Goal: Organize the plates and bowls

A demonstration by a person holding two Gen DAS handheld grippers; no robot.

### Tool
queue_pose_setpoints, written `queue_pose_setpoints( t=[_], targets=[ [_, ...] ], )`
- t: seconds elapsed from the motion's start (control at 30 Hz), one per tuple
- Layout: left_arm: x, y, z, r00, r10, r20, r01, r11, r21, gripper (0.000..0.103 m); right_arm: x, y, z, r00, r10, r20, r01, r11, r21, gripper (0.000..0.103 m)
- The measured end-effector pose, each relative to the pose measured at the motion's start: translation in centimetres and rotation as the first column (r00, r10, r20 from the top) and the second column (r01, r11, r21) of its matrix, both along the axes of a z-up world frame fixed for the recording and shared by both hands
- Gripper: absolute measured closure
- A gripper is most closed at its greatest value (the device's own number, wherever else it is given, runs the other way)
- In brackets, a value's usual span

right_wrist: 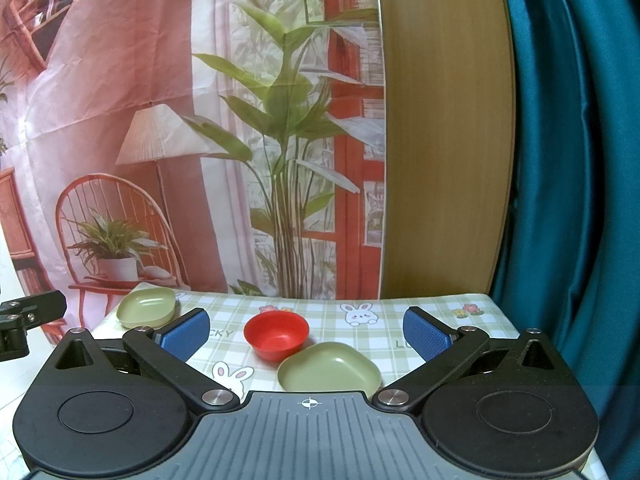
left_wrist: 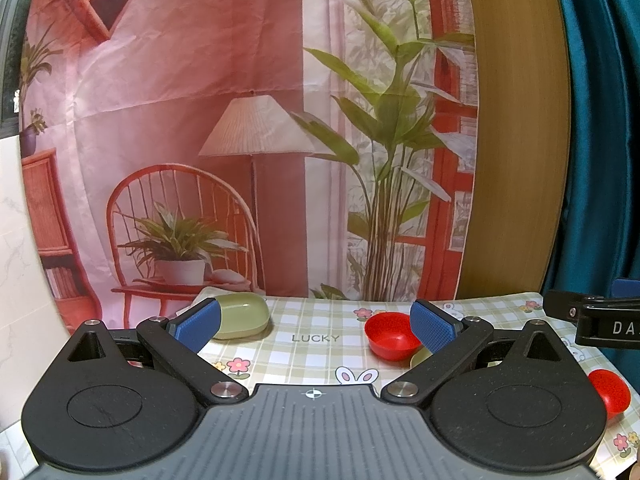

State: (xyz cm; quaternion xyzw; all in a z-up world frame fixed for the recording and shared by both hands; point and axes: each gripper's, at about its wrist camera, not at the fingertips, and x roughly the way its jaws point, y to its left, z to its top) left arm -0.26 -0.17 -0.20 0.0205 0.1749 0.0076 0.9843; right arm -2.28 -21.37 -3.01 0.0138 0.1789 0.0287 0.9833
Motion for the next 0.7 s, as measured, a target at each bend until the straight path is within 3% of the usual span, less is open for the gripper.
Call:
queue_pose_setpoints(
  t=[0.27, 0.6, 0.7],
  targets=[
    [1.9, -0.3, -0.9, 0.998, 0.058, -0.001, -0.058, 0.996, 0.067, 0.001, 0.9, -0.4, 0.0, 0.999, -0.009, 0.033, 0.009, 1.000, -0.014, 0.000],
    [6.7, 1.8, -2.3, 0.993, 0.115, -0.039, -0.111, 0.991, 0.078, 0.003, 5.7, -0.8, -1.3, 0.999, 0.013, 0.039, -0.014, 1.000, 0.009, 0.000],
    [7.8, 2.2, -3.3, 0.991, 0.109, -0.071, -0.104, 0.992, 0.074, 0.010, 7.1, -0.9, -1.9, 0.999, 0.024, 0.030, -0.024, 1.000, 0.014, 0.000]
  ],
)
